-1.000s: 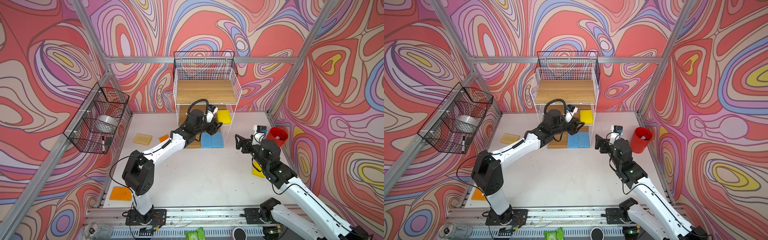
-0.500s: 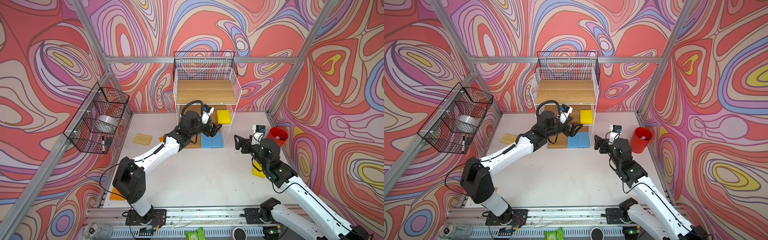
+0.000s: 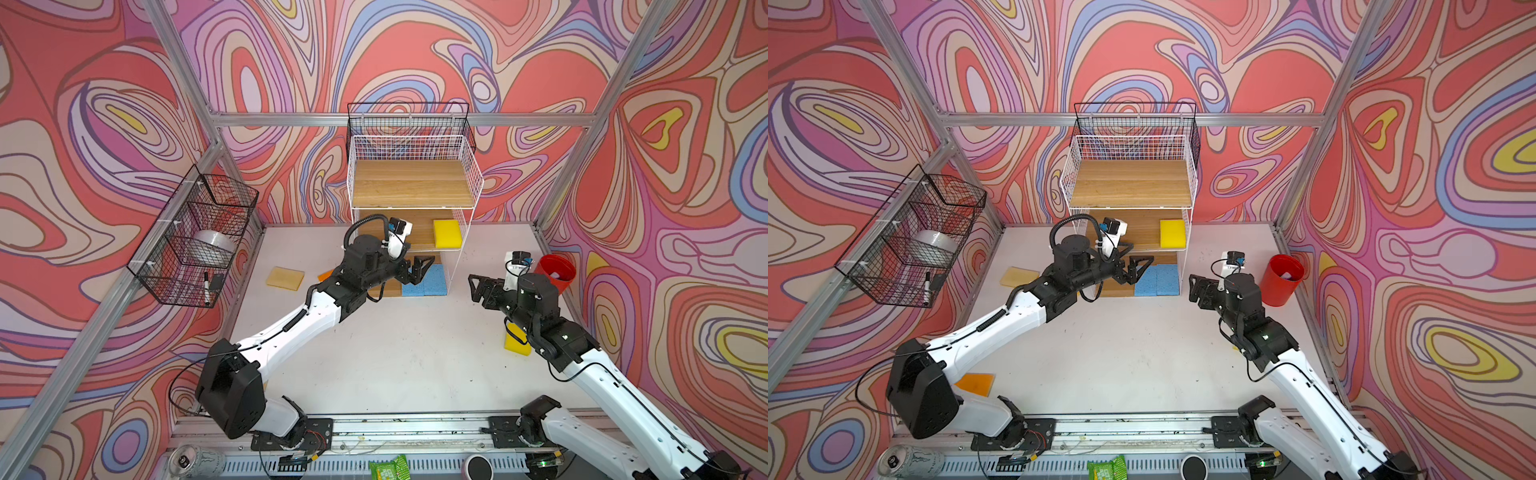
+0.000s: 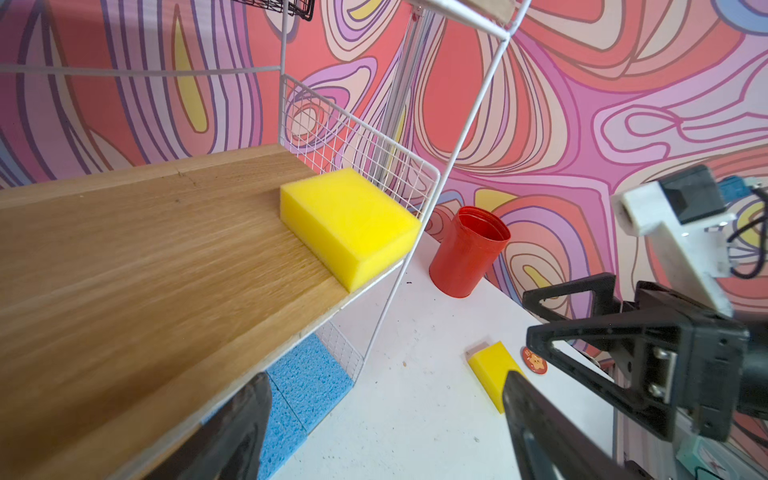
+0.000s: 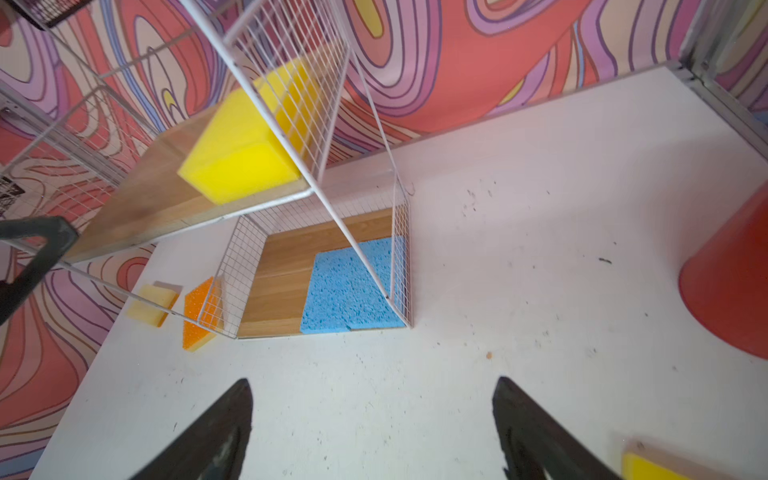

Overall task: Place and organize the cleaning sponges onto the shelf
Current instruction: 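Draw the left gripper back while the right gripper reaches the table sponge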

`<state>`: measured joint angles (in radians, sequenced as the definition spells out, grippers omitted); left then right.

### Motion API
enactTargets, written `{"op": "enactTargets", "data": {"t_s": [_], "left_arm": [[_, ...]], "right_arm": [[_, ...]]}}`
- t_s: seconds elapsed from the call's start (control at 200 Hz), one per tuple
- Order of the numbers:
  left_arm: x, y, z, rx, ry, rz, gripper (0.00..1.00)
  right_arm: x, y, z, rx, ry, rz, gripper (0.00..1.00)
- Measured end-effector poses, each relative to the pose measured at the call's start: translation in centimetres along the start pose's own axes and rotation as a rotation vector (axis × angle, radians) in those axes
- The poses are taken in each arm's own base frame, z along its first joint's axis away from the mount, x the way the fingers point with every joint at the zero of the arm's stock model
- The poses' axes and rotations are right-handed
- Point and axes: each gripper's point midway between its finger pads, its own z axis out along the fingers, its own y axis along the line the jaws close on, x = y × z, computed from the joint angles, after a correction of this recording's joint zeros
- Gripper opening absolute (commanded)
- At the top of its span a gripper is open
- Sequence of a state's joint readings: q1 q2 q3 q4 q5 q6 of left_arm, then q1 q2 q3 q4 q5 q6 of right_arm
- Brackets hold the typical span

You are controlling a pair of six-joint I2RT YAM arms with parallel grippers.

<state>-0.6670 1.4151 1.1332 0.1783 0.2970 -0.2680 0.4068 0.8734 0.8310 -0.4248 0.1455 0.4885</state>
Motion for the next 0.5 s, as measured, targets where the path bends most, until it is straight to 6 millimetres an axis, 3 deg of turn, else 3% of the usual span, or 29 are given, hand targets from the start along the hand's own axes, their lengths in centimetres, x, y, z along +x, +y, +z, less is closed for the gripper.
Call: {"op": "enactTargets", "data": {"t_s": [0.19, 0.295, 0.501], "left_arm": [[2.4, -3.1, -1.5, 0.034, 0.021, -0.014, 0.86], [4.8, -3.5, -2.1, 0.037, 0.051, -0.051, 0.85], [11.1, -3.0, -2.4, 0.016, 0.149, -0.137, 0.84]], "right_arm": [[2.3, -2.6, -0.5, 0.131, 0.088, 0.084, 0.98], [4.0, -4.8, -0.7, 0.221, 0.130, 0.129, 0.98], [6.7, -12.1, -1.3, 0.437, 0.181, 0.267, 0.98]]}}
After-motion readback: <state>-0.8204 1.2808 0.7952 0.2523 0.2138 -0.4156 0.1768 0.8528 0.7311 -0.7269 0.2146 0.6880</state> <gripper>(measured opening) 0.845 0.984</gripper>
